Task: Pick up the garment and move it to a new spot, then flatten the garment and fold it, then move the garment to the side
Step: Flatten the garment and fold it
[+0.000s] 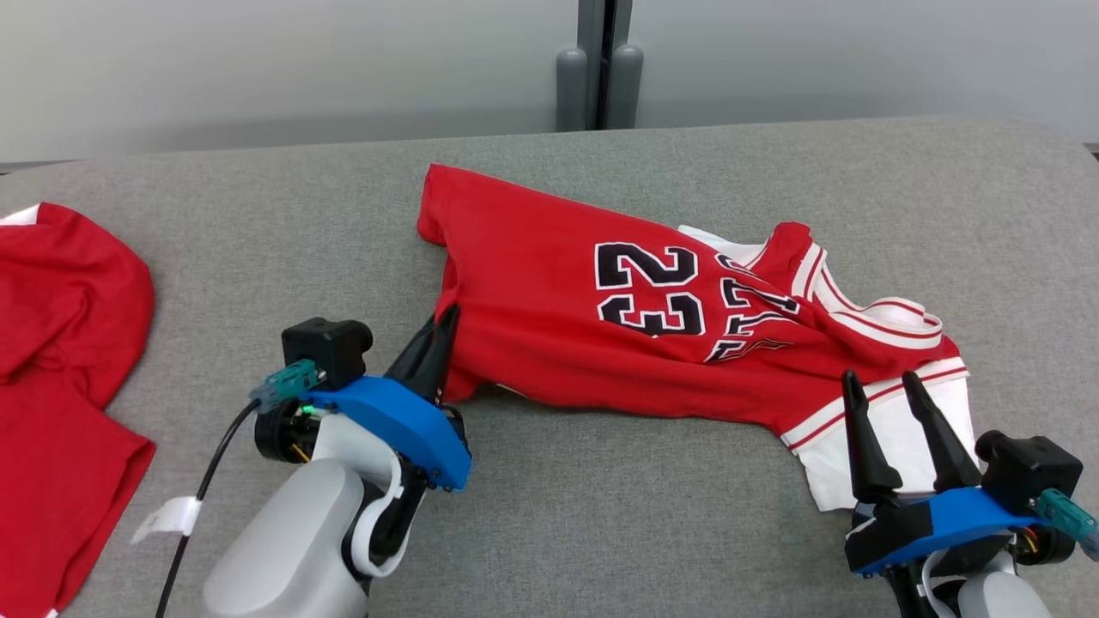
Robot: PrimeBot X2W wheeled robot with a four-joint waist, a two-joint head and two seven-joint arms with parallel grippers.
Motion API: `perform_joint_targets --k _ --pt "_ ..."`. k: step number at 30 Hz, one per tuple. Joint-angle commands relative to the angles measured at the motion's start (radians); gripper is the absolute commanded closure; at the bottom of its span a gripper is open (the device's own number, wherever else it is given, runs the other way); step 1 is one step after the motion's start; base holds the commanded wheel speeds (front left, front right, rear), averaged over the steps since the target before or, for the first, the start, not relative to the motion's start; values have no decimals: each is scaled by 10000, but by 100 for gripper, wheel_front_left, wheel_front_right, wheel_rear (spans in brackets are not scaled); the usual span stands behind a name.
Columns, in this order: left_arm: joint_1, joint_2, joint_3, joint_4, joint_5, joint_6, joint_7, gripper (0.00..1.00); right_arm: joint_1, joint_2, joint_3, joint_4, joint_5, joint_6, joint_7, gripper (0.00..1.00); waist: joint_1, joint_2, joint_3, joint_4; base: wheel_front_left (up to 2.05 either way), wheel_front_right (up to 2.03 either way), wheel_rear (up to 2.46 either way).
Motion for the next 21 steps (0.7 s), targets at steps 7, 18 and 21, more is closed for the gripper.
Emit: perform_joint_targets --k 7,18,21 --pt "1458 671 630 -2862 -1090 793 1111 100 166 -39 0 -145 -43 5 80 0 1 -1 -102 -49 0 0 0" --pt "101 932 592 -369 -129 1166 739 100 -172 -37 260 -324 9 5 156 0 1 -1 272 -455 0 0 0" --pt "-373 662 500 682 55 1001 305 0 -164 -39 254 -301 60 5 130 0 1 -1 399 -635 0 0 0"
